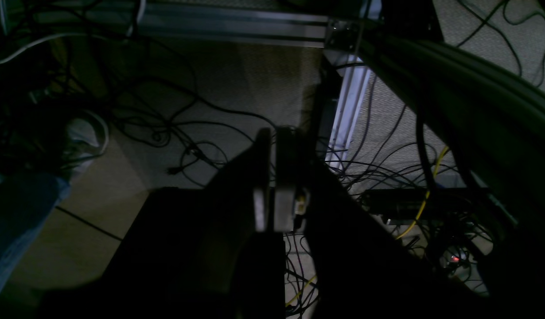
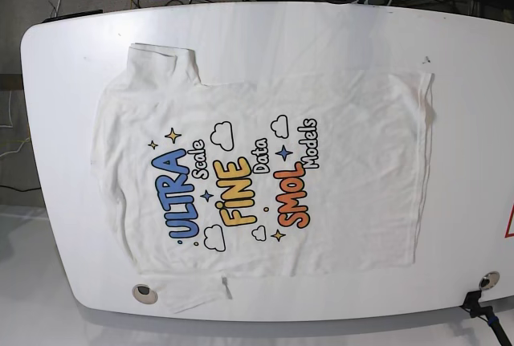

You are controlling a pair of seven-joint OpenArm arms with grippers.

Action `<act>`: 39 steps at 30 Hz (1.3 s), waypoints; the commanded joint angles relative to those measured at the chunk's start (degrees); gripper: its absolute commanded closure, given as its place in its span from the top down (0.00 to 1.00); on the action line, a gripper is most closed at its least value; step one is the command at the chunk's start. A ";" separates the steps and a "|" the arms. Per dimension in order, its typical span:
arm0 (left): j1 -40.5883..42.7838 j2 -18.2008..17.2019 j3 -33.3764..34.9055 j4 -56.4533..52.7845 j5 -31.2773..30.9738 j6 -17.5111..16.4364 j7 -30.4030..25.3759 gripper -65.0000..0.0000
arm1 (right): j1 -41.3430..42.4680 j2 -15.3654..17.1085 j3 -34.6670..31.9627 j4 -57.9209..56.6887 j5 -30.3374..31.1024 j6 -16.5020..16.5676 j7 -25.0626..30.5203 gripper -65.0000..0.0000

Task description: Fold the T-shirt properly

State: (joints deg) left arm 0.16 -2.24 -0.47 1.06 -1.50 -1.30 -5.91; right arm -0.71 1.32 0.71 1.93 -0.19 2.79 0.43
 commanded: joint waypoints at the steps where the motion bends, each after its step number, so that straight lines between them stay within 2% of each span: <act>1: 0.04 -0.28 0.08 0.07 0.10 -0.02 -0.58 0.00 | -0.13 0.34 -0.10 -0.04 -0.44 -0.19 -0.20 0.00; 17: -0.27 -0.38 -0.01 -0.21 -0.02 -0.05 -0.72 0.00 | -0.50 0.21 -0.31 -0.71 -0.46 -0.16 -0.10 0.00; 24: -0.08 -0.59 -0.11 -0.25 -0.10 0.04 -0.95 0.03 | -0.52 0.41 -0.53 -0.68 -0.43 -0.18 0.02 0.00; 25: 0.40 -0.63 -0.13 -0.14 0.00 0.26 -1.03 0.00 | -0.05 0.25 -0.07 -0.04 -0.57 0.17 0.35 0.00; 39: 1.19 -0.96 -0.16 -0.31 0.45 0.23 -0.54 0.00 | -0.08 0.40 0.21 -0.19 -0.44 0.04 0.63 0.00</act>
State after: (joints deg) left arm 1.13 -2.81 -0.86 0.78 -1.30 -1.28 -6.68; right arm -0.69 1.58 0.69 1.78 -0.82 2.96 0.95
